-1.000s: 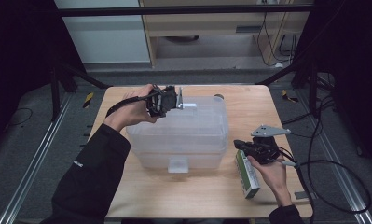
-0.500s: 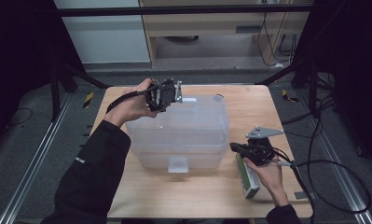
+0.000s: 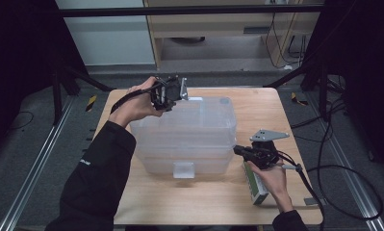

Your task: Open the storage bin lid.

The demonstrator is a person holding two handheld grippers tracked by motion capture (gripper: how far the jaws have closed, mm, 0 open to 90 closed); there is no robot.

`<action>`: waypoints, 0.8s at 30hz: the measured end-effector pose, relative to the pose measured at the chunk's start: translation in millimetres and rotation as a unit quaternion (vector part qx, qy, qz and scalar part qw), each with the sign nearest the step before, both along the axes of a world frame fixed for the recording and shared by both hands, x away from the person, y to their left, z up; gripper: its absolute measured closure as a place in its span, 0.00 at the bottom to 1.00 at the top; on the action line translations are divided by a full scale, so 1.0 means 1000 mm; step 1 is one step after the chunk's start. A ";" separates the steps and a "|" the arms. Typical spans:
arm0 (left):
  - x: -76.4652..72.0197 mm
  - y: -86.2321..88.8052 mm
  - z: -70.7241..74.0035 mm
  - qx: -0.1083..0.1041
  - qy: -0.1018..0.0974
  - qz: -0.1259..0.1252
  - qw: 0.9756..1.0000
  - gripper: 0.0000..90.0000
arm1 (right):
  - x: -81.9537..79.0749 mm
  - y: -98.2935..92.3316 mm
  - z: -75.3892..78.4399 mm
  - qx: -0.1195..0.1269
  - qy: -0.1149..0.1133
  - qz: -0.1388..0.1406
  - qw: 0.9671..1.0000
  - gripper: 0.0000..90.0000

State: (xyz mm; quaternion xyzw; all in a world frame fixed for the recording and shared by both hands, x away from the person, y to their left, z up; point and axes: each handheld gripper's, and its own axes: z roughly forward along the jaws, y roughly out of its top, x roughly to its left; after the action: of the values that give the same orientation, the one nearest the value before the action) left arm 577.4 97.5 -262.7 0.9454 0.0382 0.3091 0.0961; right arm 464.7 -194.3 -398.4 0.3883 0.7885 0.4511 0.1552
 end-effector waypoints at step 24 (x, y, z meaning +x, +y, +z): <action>-0.030 0.017 0.016 -0.065 -0.022 0.013 0.998 0.55 | -0.001 0.000 0.002 0.017 -0.022 -0.001 1.000 1.00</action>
State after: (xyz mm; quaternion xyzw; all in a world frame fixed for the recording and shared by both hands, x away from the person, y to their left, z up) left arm 547.6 114.9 -247.1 0.9296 0.0688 0.3278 0.1538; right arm 463.5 -194.8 -396.4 0.3820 0.7763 0.4730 0.1666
